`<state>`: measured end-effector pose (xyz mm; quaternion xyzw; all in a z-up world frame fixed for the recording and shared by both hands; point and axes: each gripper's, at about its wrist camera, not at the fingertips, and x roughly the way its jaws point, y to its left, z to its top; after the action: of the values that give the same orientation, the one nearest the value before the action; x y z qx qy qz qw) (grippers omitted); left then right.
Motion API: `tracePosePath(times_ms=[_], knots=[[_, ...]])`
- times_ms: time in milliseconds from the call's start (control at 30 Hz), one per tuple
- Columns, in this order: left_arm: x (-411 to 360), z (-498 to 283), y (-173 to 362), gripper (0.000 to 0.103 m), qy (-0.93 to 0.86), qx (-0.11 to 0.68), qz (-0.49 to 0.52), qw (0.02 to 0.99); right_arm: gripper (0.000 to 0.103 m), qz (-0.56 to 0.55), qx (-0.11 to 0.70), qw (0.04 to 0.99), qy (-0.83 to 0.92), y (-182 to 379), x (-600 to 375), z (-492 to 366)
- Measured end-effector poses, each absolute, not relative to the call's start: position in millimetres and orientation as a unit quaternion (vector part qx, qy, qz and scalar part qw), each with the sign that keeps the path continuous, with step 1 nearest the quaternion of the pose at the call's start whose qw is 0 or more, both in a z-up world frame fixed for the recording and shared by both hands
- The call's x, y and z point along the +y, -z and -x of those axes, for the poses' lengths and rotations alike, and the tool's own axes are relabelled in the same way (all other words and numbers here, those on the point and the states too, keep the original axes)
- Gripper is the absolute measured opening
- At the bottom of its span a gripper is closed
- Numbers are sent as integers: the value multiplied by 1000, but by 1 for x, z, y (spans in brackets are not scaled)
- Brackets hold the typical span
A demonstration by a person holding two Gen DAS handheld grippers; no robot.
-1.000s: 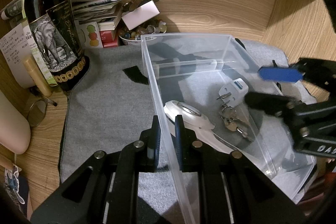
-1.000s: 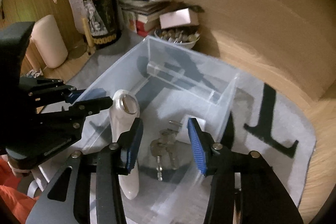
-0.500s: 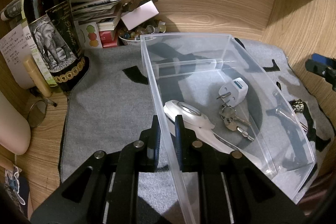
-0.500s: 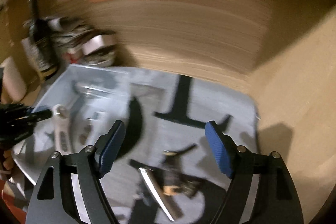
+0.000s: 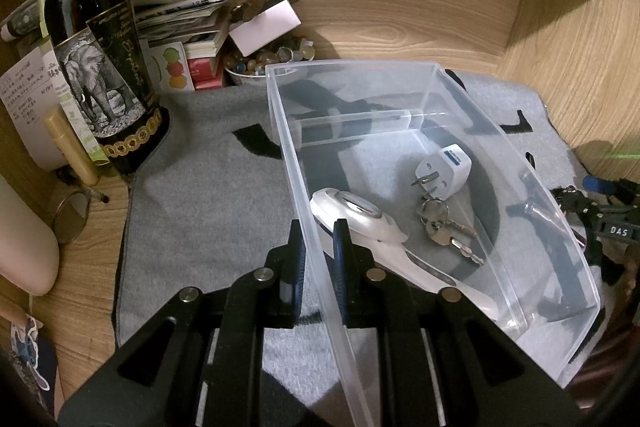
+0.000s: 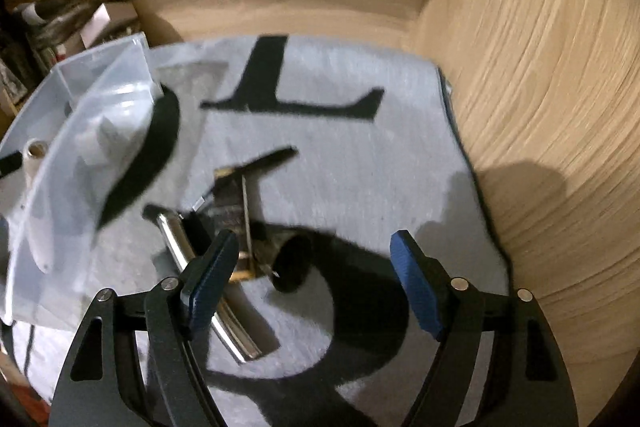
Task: Organize rigid objects
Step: 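Grasp the round black-and-metal object with the right gripper and carry it over the box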
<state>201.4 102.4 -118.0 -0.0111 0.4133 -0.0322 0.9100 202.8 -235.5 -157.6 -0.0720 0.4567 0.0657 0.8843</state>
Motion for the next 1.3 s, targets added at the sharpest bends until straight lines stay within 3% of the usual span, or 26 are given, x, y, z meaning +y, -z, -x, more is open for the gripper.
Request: tracePosePath(times_ms=[67,200,267,533,633,667,1300], knots=[[103,-201,118,14,32,414,12,910,74,68,461,882,-68,163,-236,-203],[102,-200,119,14,31,414,12,910,53,54,460,881,-90,165,-234,-206],[102,-200,119,13,31,414,12,909,48,49,462,880,-102,166,-233,-207],[101,-199,119,14,30,415,9,909,45,31,475,874,-96,174,-244,-212],[101,-200,119,13,30,415,11,909,38,42,478,873,-91,178,-241,-214],[101,-200,119,13,30,415,10,909,30,42,475,874,-93,177,-240,-214],[101,-199,120,14,33,414,11,910,30,105,370,906,-178,95,-163,-209]])
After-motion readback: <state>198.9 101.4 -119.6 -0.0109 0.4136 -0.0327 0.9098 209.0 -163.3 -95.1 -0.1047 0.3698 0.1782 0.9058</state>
